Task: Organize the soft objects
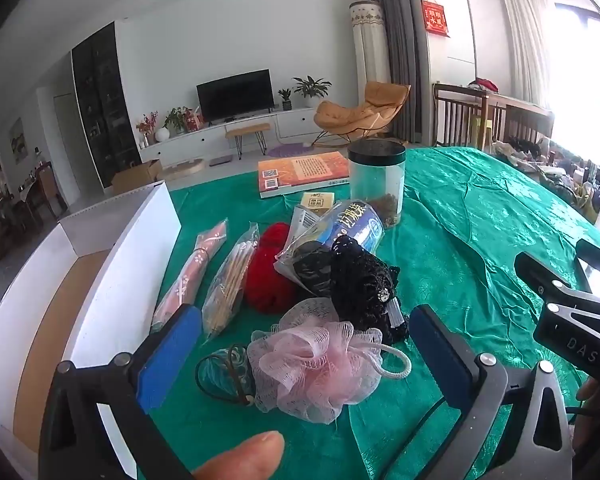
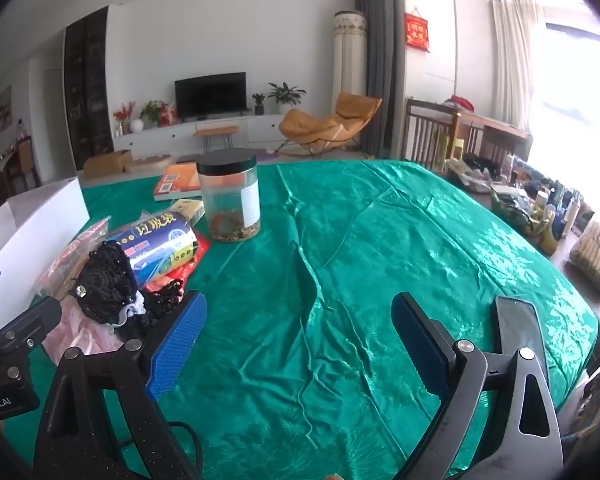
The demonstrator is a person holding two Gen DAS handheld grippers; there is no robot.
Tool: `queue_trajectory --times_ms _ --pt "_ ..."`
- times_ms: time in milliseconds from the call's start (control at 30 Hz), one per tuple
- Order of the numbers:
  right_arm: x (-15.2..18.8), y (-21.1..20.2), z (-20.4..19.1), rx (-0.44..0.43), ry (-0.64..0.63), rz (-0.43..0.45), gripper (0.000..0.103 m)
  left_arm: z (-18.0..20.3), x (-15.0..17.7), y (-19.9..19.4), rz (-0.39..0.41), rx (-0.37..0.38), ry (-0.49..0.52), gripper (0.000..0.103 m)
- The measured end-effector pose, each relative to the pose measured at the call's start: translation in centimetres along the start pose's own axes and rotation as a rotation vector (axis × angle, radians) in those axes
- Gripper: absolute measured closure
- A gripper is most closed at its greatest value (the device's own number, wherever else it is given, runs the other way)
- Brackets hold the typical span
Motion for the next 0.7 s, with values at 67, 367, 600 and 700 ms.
queue_trajectory --times_ms 67,367,600,700 --pt "0.05 0.26 -0.04 -0.001 0.000 0.001 0.008 -0.02 -0.01 0.05 0.000 0.000 -0.002 0.000" --pt "0.03 0.13 0.20 -0.003 0.004 -0.002 0.008 0.00 0.14 0.13 -0.006 0.000 -0.003 0.000" --pt "0.06 0.14 0.21 -0.005 0.006 -0.002 0.008 -0.01 0.29 0.20 -0.008 0.001 -0.003 0.000" --pt "0.05 0.15 0.21 -0.005 0.007 -0.002 0.008 0.08 0.37 0.27 -0.009 0.001 -0.003 0.000"
Point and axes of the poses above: each gripper's, at about its wrist camera, not at the fingertips, and y roughly the way its jaws point, z to its right, x to its underside, the point moved 6 cm from there along y, roughly the way its jaws point, and after that the axes turned 6 degrees about y, right-handed, at the moved point
